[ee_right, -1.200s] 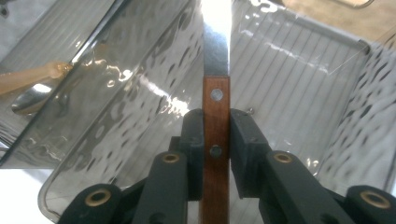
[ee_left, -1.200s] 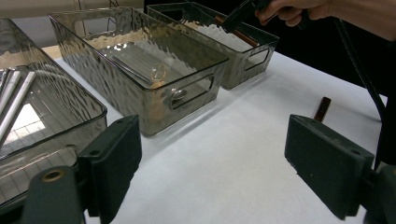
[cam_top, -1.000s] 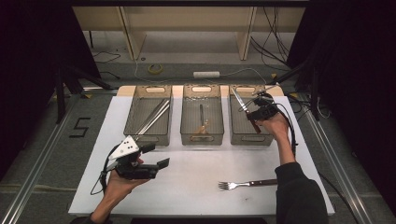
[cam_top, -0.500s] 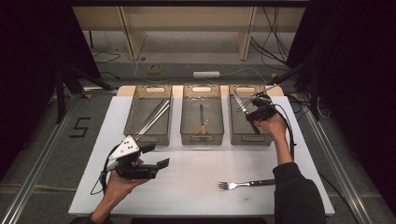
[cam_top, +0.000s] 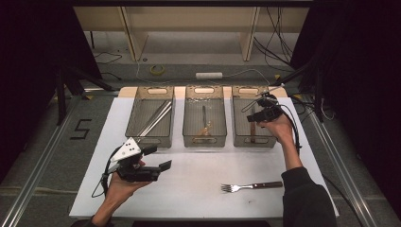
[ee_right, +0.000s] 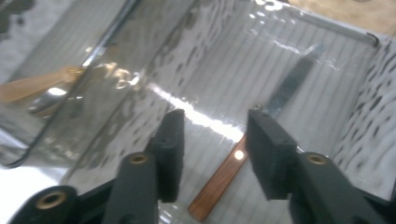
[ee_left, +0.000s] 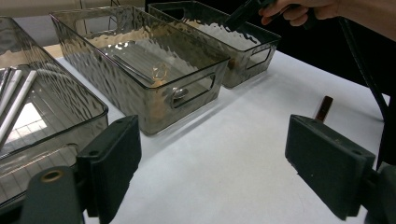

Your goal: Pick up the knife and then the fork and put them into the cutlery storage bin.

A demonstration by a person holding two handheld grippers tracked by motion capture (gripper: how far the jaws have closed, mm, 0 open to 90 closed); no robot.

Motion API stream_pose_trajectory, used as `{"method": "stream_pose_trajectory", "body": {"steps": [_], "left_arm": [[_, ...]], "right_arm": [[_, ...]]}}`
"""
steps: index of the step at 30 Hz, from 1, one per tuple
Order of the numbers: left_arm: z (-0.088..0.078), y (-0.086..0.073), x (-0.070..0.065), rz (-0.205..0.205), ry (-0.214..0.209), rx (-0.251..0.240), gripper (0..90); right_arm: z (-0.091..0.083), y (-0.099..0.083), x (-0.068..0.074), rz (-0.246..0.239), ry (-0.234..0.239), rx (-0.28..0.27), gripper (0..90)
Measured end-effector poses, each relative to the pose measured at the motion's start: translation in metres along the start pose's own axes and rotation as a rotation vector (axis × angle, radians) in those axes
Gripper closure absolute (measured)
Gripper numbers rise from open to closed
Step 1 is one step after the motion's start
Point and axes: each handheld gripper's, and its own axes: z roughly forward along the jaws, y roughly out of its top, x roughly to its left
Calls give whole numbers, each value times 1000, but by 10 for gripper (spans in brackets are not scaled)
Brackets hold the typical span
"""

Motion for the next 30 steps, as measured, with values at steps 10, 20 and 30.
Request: {"method": "stream_pose_trajectory", "body": {"steps": [10,20,30], "left_arm": [[-1,0,0,-2,1,-1,178],[-1,-1,1,-8,0,-3,178],[-2,-1,0,-6,1,-5,178]], "right_arm": [[-32,-7,24,-143,112,-52,380],[-58,-32,54,-294,213,-83,337],[-70,-58,75,-362,242,-65,301]]}}
